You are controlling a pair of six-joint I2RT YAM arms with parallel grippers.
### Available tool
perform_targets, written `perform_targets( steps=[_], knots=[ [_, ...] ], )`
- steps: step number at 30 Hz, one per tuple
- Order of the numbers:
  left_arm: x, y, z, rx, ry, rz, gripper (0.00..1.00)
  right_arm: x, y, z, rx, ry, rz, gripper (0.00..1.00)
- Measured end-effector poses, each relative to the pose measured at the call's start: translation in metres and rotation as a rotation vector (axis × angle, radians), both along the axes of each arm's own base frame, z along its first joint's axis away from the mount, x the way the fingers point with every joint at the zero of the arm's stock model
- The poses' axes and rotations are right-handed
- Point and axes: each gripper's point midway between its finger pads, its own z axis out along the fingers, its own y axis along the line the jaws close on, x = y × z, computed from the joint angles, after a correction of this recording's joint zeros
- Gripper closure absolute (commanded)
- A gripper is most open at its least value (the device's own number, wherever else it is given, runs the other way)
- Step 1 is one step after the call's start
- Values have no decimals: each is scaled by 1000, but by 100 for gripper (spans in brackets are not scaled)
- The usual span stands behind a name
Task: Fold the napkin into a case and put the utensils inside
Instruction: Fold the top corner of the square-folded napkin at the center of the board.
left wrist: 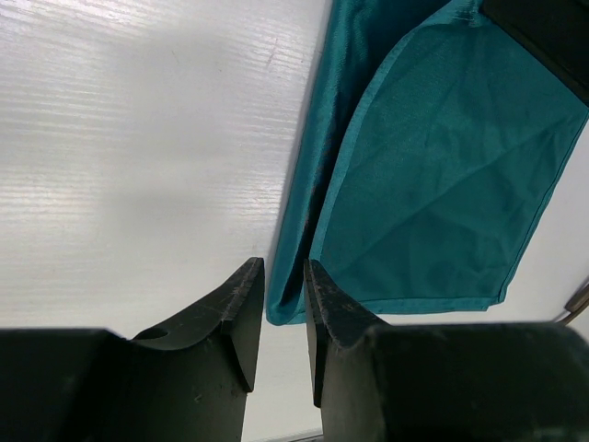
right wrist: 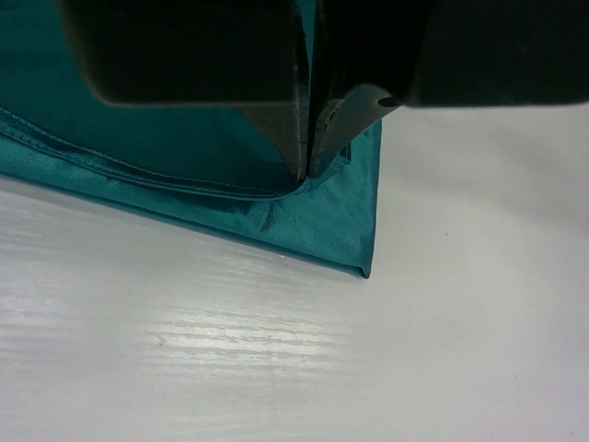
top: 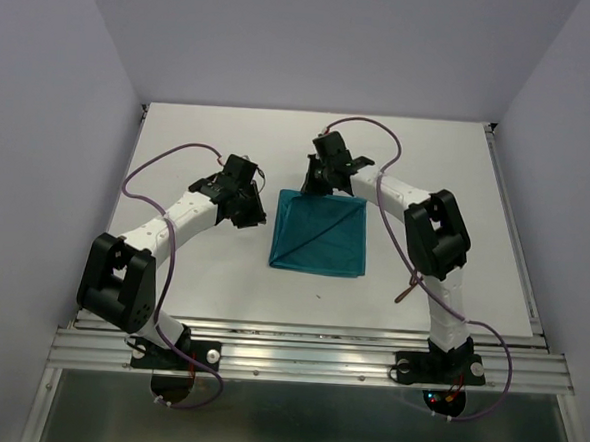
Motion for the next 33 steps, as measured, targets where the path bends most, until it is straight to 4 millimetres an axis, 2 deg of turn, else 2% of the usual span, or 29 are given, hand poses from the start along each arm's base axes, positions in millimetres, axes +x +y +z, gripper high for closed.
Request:
perform_targets(
  steps=[11, 23, 26, 27, 33],
  knots=[
    [0, 0, 0, -2, 0, 3, 65, 5, 10, 0, 14, 1, 27, 93],
    [0, 0, 0, -3, 0, 3, 65, -1, 16, -24, -7, 51, 66, 91],
    [0, 0, 0, -3, 0, 3, 65, 1, 17, -22, -4, 47, 69, 86],
    [0, 0, 0, -2, 1, 3, 65, 1, 18, -20, -3, 45, 71, 81],
    [0, 0, 0, -3, 1, 2, 65, 4, 25, -11, 9, 28, 83, 80]
  ],
)
